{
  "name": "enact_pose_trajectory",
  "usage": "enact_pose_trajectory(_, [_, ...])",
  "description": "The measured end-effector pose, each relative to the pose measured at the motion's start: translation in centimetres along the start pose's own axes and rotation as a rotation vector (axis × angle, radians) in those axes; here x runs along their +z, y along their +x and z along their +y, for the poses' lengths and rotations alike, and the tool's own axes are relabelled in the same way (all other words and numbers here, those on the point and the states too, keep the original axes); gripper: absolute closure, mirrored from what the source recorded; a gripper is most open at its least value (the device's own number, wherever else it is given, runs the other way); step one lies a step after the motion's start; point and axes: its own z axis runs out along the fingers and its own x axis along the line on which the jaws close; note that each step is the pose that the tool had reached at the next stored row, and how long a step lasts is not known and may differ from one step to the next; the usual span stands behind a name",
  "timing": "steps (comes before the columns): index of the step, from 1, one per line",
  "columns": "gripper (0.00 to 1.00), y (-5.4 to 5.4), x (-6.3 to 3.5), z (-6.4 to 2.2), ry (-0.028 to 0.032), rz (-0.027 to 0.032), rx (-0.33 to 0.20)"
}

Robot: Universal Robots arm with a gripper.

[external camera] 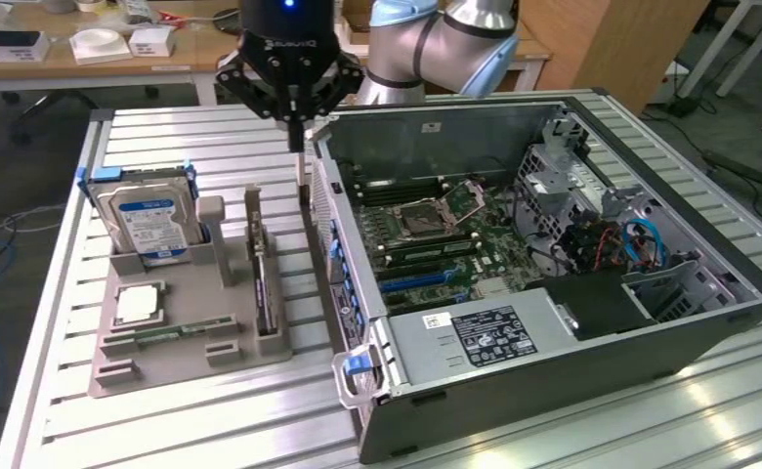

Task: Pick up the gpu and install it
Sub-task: 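Reach for the gpu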

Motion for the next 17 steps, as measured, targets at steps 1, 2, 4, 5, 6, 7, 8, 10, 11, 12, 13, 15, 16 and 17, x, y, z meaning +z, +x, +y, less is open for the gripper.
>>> enact_pose_trajectory(1, [0.90,0.4,-0.01,-0.03,0.0000,0.0000,0.000])
enact_pose_trajectory(2, [0.90,0.9,-0.02,-0.07,0.0000,0.0000,0.000])
enact_pose_trajectory(4, [0.90,1.7,-0.05,-0.13,0.0000,0.0000,0.000])
enact_pose_trajectory(5, [0.90,2.1,-0.05,-0.16,0.0000,0.0000,0.000])
enact_pose_trajectory(6, [0.90,2.5,-0.06,-0.18,-0.0001,0.0000,0.000])
enact_pose_trajectory(7, [0.90,2.8,-0.07,-0.21,-0.0001,-0.0001,0.000])
enact_pose_trajectory(8, [0.90,3.2,-0.08,-0.24,0.0000,0.0000,0.000])
enact_pose_trajectory(10, [0.90,3.8,-0.10,-0.28,0.0000,0.0000,0.000])
enact_pose_trajectory(11, [0.90,4.1,-0.11,-0.30,0.0000,0.0000,0.000])
enact_pose_trajectory(12, [0.90,4.4,-0.12,-0.33,0.0000,0.0000,0.000])
enact_pose_trajectory(13, [0.90,4.7,-0.12,-0.35,0.0000,0.0000,0.000])
enact_pose_trajectory(15, [0.90,5.3,-0.14,-0.40,0.0000,0.0000,0.000])
enact_pose_trajectory(16, [0.90,5.6,-0.15,-0.42,0.0000,0.0000,0.000])
enact_pose_trajectory(17, [0.90,5.9,-0.16,-0.44,0.0000,0.0000,0.000])
